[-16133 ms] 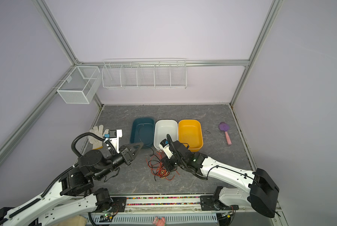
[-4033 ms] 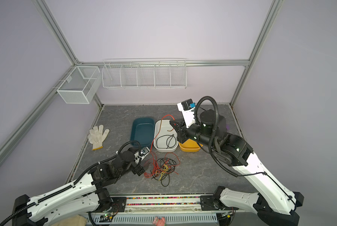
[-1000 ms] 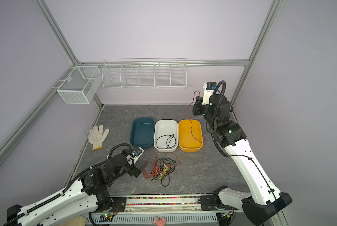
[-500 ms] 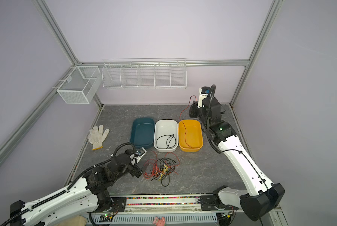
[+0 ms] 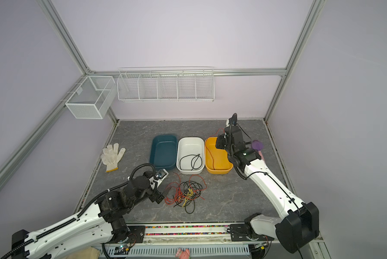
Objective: Untangle the cables
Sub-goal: 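Swing the red wire over and lower it into the yellow tub with the right gripper, then release the red wire into the yellow tub with the right gripper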
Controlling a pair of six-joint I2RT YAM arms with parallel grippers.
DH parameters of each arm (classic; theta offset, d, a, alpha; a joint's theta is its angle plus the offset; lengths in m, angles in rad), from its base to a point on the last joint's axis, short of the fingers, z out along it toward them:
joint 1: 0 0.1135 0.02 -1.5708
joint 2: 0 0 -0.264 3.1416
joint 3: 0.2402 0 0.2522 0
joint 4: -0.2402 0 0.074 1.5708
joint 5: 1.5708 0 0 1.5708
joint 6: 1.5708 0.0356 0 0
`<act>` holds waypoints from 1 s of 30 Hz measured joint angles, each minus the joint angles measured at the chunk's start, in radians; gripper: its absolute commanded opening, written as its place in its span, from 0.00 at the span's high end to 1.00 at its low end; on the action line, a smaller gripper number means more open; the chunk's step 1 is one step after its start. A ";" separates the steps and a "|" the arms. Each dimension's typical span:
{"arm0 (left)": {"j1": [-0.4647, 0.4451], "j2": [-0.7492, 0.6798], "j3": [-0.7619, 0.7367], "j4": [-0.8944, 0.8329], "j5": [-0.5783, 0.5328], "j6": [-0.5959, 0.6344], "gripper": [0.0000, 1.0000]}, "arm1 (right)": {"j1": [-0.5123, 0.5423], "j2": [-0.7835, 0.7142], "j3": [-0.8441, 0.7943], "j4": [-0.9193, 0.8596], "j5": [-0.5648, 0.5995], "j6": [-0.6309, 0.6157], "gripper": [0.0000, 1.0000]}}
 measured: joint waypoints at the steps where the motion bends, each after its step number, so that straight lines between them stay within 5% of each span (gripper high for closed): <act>1: 0.000 0.000 0.000 0.000 0.000 0.000 0.00 | 0.000 0.002 -0.015 -0.001 0.000 0.011 0.94; 30: 0.000 0.000 0.000 0.000 0.000 0.000 0.00 | 0.000 0.215 -0.174 -0.027 -0.110 0.167 0.93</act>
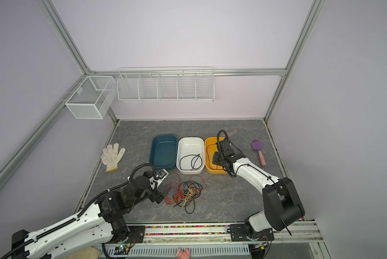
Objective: Untangle the cables
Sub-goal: 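Release the red wire into the yellow tub with the right gripper, then move the open right gripper back down toward the wire pile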
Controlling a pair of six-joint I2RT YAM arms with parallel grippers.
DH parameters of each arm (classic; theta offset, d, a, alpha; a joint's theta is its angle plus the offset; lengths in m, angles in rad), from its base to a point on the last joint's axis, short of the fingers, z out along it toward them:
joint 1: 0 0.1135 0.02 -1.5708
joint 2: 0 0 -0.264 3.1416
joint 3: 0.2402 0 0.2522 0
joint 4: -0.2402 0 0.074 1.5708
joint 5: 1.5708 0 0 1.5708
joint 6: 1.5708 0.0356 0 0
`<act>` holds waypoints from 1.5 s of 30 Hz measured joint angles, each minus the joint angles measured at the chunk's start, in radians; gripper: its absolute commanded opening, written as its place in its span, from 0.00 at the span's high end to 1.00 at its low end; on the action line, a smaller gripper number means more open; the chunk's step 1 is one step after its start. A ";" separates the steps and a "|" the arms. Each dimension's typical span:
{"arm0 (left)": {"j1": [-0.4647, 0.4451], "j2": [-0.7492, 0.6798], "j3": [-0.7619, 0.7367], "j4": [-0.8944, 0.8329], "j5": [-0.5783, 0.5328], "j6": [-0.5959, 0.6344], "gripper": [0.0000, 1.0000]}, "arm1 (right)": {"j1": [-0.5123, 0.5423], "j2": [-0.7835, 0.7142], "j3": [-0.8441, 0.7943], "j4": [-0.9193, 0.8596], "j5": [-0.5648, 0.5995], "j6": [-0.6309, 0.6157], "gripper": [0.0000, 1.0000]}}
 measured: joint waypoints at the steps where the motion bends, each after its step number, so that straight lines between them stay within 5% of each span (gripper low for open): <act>1: 0.000 0.000 0.000 0.000 0.000 0.000 0.00 | 0.000 0.006 0.000 0.000 -0.006 0.002 0.93; 14: 0.000 0.000 0.000 0.000 0.000 0.000 0.00 | -0.006 0.080 0.027 -0.038 -0.071 0.013 0.89; 29: 0.000 0.008 0.001 0.000 0.000 -0.011 0.00 | -0.006 0.069 0.049 -0.126 -0.080 0.014 0.52; 45: 0.000 0.025 0.004 -0.005 0.042 -0.021 0.01 | -0.006 -0.123 0.058 -0.188 -0.140 -0.049 0.09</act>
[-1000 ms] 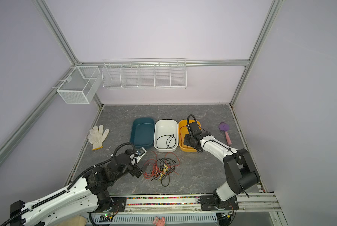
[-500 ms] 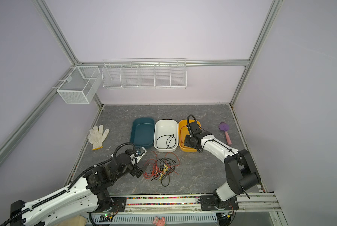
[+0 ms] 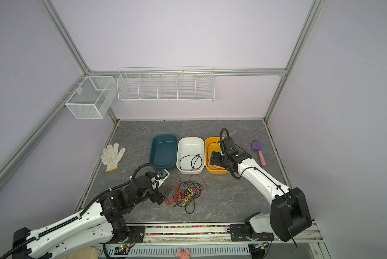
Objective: Untangle the cables
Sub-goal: 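Move the open right gripper back down toward the wire pile, then close the right gripper on a red wire in the pile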
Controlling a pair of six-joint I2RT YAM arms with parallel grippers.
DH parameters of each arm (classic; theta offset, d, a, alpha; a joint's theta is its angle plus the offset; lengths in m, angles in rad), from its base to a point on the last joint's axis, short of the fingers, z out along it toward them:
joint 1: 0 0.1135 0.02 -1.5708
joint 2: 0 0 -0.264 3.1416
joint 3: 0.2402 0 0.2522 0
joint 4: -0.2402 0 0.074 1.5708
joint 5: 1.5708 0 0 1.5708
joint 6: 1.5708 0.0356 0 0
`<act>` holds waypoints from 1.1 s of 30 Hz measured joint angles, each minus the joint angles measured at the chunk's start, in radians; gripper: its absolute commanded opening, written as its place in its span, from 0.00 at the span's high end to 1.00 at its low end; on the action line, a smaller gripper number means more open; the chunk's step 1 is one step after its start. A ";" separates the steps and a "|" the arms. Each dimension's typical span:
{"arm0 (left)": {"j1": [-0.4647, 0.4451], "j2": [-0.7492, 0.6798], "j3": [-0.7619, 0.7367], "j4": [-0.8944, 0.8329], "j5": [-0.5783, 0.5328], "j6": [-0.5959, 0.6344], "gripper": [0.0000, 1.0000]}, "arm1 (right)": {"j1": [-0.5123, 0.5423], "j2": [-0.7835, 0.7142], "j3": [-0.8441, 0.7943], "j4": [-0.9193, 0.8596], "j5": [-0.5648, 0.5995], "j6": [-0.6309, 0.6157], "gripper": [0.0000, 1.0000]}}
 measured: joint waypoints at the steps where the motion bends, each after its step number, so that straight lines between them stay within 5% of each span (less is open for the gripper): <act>1: 0.000 -0.002 0.004 0.000 0.010 -0.005 0.01 | 0.002 -0.011 0.000 0.000 -0.018 -0.012 0.05; 18: 0.000 0.047 0.085 0.032 0.157 -0.354 0.01 | 0.284 -0.250 -0.127 0.008 -0.241 -0.192 0.11; 29: -0.005 0.035 -0.035 0.062 0.137 -0.541 0.01 | 0.491 -0.247 -0.185 0.007 -0.267 -0.208 0.01; 33: -0.006 0.034 -0.089 0.079 0.100 -0.601 0.00 | 0.549 -0.231 -0.211 0.008 -0.249 -0.222 0.15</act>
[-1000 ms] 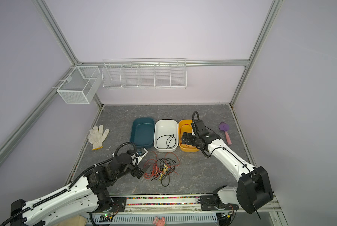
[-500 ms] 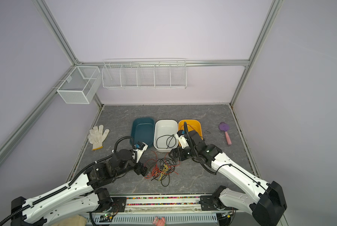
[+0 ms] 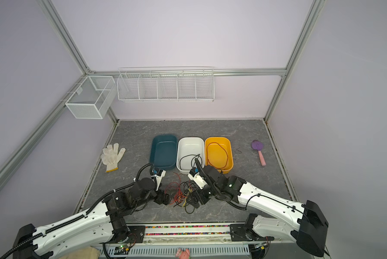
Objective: Untangle the cables
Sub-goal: 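Close the right gripper on a red wire in the pile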
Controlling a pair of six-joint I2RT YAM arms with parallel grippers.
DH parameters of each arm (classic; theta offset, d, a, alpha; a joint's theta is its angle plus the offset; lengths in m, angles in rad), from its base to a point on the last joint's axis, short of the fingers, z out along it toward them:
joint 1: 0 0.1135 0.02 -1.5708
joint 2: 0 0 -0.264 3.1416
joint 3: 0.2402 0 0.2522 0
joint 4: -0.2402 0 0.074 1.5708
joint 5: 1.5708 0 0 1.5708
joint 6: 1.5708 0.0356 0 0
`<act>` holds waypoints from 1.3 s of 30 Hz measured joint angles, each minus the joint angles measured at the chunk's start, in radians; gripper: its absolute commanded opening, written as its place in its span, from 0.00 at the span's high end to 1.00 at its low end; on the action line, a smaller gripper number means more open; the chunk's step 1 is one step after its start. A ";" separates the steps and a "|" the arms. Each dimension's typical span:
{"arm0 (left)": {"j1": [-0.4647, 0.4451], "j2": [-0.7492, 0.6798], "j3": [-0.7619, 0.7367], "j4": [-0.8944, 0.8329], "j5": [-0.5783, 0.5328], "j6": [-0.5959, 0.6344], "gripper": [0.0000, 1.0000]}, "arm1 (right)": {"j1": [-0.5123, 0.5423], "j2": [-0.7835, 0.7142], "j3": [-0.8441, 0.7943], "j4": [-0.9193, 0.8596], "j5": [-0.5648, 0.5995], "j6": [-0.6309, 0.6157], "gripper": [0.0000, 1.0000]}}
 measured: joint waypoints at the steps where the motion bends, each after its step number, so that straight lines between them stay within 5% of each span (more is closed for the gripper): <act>1: 0.000 0.001 -0.013 0.004 -0.011 -0.015 0.00 | 0.012 0.008 -0.002 0.000 0.005 -0.002 0.19; 9: -0.008 0.014 -0.091 0.039 -0.066 -0.105 0.00 | 0.083 0.118 0.001 0.017 0.079 -0.006 0.40; 19: -0.021 -0.018 -0.172 0.078 -0.106 -0.172 0.00 | 0.111 0.198 0.025 0.047 0.161 -0.005 0.49; 39: -0.043 0.123 -0.174 0.112 -0.113 -0.176 0.00 | 0.124 0.266 0.066 0.049 0.238 -0.027 0.91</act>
